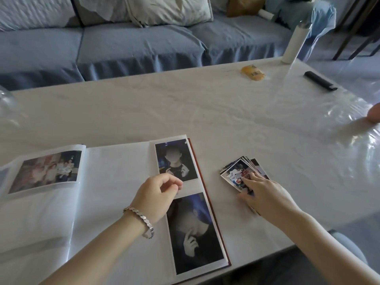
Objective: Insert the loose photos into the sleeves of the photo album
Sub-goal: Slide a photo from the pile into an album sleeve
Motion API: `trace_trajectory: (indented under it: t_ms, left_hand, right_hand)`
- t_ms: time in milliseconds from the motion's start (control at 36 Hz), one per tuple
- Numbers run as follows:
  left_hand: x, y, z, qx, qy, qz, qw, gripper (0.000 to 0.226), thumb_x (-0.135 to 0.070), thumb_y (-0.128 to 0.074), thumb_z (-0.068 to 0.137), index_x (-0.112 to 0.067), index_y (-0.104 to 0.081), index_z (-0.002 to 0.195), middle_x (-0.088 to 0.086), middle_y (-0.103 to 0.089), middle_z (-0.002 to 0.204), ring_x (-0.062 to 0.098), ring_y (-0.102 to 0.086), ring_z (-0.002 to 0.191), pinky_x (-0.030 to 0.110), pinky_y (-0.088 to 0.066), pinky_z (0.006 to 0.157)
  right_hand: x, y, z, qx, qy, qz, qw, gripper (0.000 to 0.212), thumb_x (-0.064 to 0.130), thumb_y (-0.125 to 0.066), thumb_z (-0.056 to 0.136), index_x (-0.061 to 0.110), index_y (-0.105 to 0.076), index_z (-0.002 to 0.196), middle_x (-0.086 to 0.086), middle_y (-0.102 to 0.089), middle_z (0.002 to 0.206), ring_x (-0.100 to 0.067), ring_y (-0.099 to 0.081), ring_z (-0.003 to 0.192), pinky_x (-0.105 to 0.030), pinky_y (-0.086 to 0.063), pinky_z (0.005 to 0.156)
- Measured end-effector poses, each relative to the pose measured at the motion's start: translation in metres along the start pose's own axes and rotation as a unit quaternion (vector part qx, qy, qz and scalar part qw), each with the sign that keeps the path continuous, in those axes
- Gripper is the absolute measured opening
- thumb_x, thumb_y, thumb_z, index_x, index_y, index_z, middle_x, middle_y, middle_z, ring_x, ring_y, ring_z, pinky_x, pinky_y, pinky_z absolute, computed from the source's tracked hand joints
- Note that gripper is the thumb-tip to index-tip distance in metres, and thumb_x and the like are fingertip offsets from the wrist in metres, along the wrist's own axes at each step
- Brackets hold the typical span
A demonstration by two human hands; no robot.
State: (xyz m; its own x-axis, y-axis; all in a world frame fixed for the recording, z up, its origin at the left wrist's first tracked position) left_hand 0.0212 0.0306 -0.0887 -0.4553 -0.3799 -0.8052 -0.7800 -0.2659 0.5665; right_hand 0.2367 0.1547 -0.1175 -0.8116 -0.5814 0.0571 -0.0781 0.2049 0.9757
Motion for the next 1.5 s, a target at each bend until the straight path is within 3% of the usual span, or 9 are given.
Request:
trace_trajectory:
  t_ms: [83,167,333,611,833,1000,1167,1333,1500]
  left_hand:
    - [-0.001,-0.003,-0.001,0.014,0.023,-0.035,0.999,0.025,-0.006,-0.053,0.091,-0.023,-0.067,0.078,-0.005,-0.07,0.082,0.009,-0.067,0.081,0.018,-0.052,0.073]
    - [-0.006,-0.005,-0.002,0.042,0.053,-0.087,0.994,0.018,-0.011,-0.052,0.094,-0.021,-0.063,0.084,0.0,-0.07,0.086,0.012,-0.067,0.083,0.019,-0.055,0.072]
    - [-0.016,0.002,-0.014,0.124,0.247,-0.362,0.89,0.038,-0.042,-0.051,0.091,-0.007,-0.058,0.104,0.013,-0.073,0.095,0.026,-0.071,0.083,0.033,-0.058,0.072]
    - [0.018,0.062,-0.031,0.005,0.224,-0.488,0.843,0.007,0.002,-0.057,0.085,0.004,-0.062,0.089,0.011,-0.068,0.065,0.016,-0.067,0.055,0.024,-0.056,0.05]
    - [0.086,0.151,-0.075,-0.309,0.137,-0.253,0.906,0.006,-0.011,-0.066,0.085,-0.01,-0.066,0.079,0.007,-0.071,0.075,0.025,-0.069,0.067,0.033,-0.058,0.053]
    - [0.135,0.209,-0.113,-0.465,0.131,-0.185,0.856,0.006,-0.008,-0.06,0.089,-0.002,-0.06,0.086,0.01,-0.063,0.078,0.017,-0.063,0.055,0.02,-0.05,0.039]
    - [0.176,0.239,-0.137,-0.511,0.179,-0.175,0.822,0.014,-0.013,-0.055,0.093,-0.003,-0.058,0.101,0.01,-0.066,0.087,0.014,-0.065,0.051,0.021,-0.05,0.038]
    - [0.207,0.25,-0.145,-0.543,0.218,-0.159,0.796,0.009,-0.021,-0.058,0.089,-0.012,-0.057,0.091,0.013,-0.067,0.094,0.038,-0.067,0.079,0.054,-0.057,0.065]
    - [0.214,0.249,-0.135,-0.501,0.232,-0.169,0.817,0.008,-0.014,-0.056,0.091,-0.009,-0.058,0.096,0.016,-0.066,0.097,0.037,-0.066,0.083,0.054,-0.056,0.071]
  right_hand:
    - [0.003,0.009,-0.005,-0.084,0.004,0.027,0.996,0.027,0.032,-0.041,0.098,0.02,-0.062,0.111,0.006,-0.062,0.118,-0.016,-0.058,0.106,-0.025,-0.042,0.081]
    - [0.012,0.023,-0.009,-0.258,0.045,0.038,0.964,0.014,0.001,-0.078,0.068,0.01,-0.073,0.076,-0.003,-0.074,0.08,-0.021,-0.07,0.068,-0.024,-0.052,0.055]
    - [0.069,0.046,-0.023,-0.389,0.229,0.072,0.889,0.017,0.007,-0.06,0.079,0.007,-0.076,0.084,-0.005,-0.073,0.091,-0.015,-0.07,0.087,-0.025,-0.047,0.087]
    - [0.172,0.05,-0.017,-0.349,0.433,0.14,0.819,0.021,0.013,-0.055,0.088,0.011,-0.075,0.094,-0.003,-0.071,0.106,-0.015,-0.066,0.102,-0.031,-0.048,0.092]
    - [0.24,0.04,-0.011,-0.2,0.39,0.217,0.872,0.035,0.034,-0.048,0.089,0.016,-0.069,0.109,-0.001,-0.063,0.123,-0.015,-0.051,0.12,-0.024,-0.036,0.103]
    - [0.291,0.021,-0.008,-0.129,0.362,0.218,0.897,0.04,0.037,-0.051,0.086,0.019,-0.063,0.119,0.0,-0.056,0.132,-0.017,-0.048,0.126,-0.031,-0.028,0.103]
    - [0.332,0.004,-0.007,0.0,0.38,0.188,0.906,0.085,0.066,-0.004,0.071,0.032,-0.024,0.147,0.007,-0.009,0.157,-0.01,-0.001,0.145,-0.013,0.01,0.103]
    - [0.34,-0.004,-0.01,0.005,0.368,0.173,0.914,0.078,0.068,-0.01,0.076,0.035,-0.027,0.145,0.008,-0.002,0.157,0.002,0.016,0.134,-0.014,0.01,0.102]
    - [0.339,-0.004,-0.011,0.01,0.362,0.177,0.915,0.085,0.072,-0.005,0.07,0.038,-0.027,0.144,0.012,-0.001,0.157,0.005,0.017,0.131,-0.014,0.009,0.102]
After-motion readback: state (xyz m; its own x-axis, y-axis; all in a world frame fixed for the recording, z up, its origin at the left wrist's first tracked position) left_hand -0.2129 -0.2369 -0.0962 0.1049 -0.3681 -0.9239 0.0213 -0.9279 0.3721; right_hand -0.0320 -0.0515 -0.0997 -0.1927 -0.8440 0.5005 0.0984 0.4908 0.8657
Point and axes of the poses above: each hand's wrist, its own z-axis towards the middle knuckle, its own y-axis out of the back of the hand, x = y × z, the point moved 3 cm from there along z, towards the middle knuckle
